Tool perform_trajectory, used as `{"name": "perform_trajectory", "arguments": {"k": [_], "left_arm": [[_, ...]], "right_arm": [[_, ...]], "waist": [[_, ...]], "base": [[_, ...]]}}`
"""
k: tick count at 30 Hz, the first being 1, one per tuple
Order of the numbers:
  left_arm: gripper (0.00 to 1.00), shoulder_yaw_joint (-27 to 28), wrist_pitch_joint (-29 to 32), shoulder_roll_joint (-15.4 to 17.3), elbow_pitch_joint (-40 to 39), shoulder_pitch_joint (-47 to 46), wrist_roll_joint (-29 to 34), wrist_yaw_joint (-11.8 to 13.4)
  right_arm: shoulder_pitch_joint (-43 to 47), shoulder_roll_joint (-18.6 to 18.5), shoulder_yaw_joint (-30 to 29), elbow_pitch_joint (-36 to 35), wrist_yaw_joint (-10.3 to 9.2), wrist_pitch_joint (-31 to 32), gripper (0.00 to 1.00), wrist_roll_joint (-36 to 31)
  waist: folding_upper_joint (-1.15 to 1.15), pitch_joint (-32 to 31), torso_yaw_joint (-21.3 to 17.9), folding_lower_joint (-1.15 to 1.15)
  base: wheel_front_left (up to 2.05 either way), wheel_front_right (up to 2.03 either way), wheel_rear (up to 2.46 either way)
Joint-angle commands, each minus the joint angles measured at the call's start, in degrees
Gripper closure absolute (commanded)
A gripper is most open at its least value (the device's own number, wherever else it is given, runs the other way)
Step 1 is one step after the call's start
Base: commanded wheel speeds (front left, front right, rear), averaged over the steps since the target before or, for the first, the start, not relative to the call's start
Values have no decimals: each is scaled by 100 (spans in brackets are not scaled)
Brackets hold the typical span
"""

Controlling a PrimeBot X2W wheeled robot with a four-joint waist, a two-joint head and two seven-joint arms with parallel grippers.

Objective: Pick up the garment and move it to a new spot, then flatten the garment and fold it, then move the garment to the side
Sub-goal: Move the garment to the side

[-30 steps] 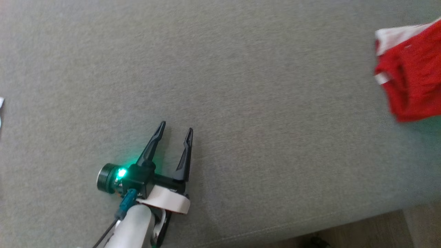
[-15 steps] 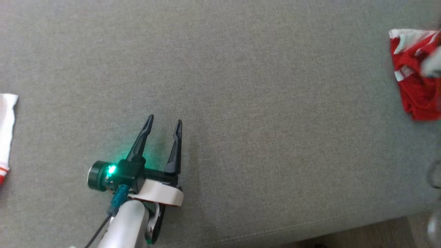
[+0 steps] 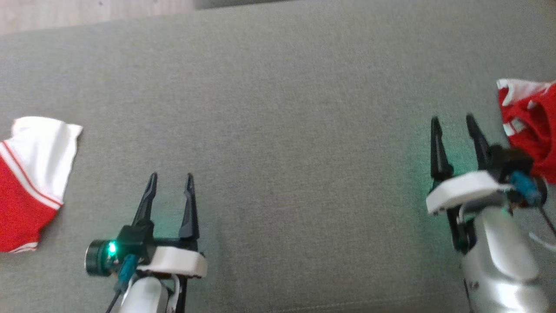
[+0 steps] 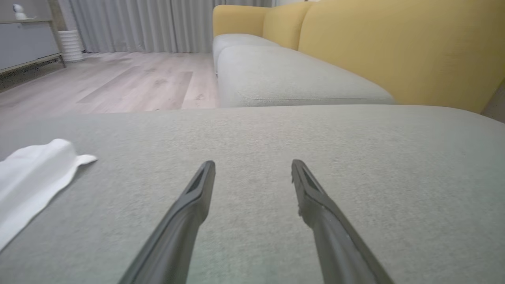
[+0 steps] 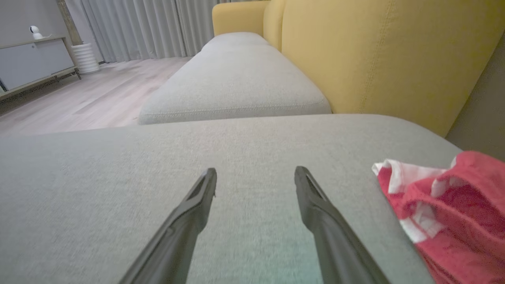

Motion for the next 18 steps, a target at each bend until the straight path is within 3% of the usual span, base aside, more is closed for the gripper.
{"name": "perform_trajectory", "arguments": {"k": [1,10,18], "left_arm": [[0,215,-29,25,-137,-15,19,45],[0,570,-29,25,10,346,40,124],[0,850,-29,25,17,639,83,85]], "right_arm": [[-24,28,153,-207,21,-37,0,24],[775,57,494,-412,21,-38,0,654],[1066,58,647,-611,21,-38,0,732]], "waist": [[0,-144,119,1],[0,-640,235,1],[0,-1074,246,1]], "base": [[0,0,0],[0,0,0],[0,0,0]]}}
